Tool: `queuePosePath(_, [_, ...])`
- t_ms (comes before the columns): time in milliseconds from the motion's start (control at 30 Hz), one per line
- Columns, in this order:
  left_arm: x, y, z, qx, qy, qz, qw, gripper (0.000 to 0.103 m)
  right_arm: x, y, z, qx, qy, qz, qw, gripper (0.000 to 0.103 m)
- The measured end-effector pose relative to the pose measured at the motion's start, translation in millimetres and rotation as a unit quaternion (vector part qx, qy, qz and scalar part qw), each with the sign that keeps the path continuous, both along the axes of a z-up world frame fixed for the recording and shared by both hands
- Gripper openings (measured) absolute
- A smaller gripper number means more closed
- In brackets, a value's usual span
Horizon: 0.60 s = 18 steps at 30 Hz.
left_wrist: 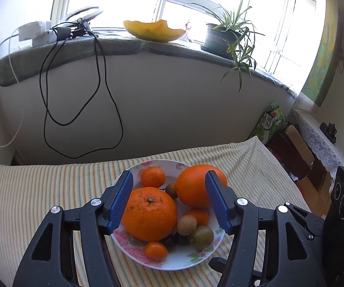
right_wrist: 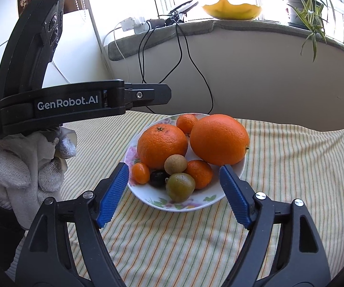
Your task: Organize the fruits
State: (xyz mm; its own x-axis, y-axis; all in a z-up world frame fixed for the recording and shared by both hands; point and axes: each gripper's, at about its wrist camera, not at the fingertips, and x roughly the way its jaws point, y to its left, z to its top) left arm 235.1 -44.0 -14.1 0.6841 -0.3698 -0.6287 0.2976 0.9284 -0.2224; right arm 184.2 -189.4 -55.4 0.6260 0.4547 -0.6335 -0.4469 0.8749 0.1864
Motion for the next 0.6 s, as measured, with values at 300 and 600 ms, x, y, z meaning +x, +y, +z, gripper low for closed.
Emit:
queuePosePath(300, [-36,8,13,0.003,-0.027,0.017,0.9995,0.075,-15,-13,3,0.003,0.002,-0.021,1.0,0.087])
queuePosePath(600, [-73,12,9,0.012,-0.032,0.038,0.9987,0.082,-29,-30,10,0.01,-0.007,-0.045,0.999,0.088])
